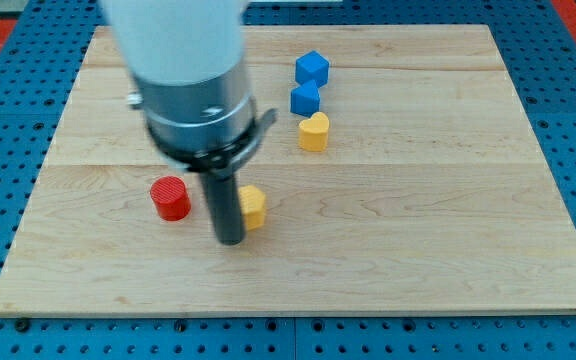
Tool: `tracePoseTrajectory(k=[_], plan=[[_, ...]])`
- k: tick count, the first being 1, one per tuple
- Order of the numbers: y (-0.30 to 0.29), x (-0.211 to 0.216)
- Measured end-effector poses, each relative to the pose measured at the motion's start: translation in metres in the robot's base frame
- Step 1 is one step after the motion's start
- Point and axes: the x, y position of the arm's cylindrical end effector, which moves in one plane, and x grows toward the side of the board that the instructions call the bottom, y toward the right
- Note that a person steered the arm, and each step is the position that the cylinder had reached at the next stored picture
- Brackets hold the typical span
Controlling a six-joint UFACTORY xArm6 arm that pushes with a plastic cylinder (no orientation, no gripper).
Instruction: Move the yellow hexagon below the yellow heart
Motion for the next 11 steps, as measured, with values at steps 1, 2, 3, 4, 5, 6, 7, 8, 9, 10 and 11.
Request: tracePoseTrajectory(k=[1, 2, 3, 4, 5, 6, 7, 8, 9, 10, 11], plan=[[0.027, -0.032], [0.023, -0.039], [-0.026, -0.039], [-0.034, -0.045], [-0.008, -0.062], [-0.022, -0.070], [0.009, -0.070], [0.037, -0.070], [0.042, -0.070], [0.018, -0.056], [-0.013, -0.018]])
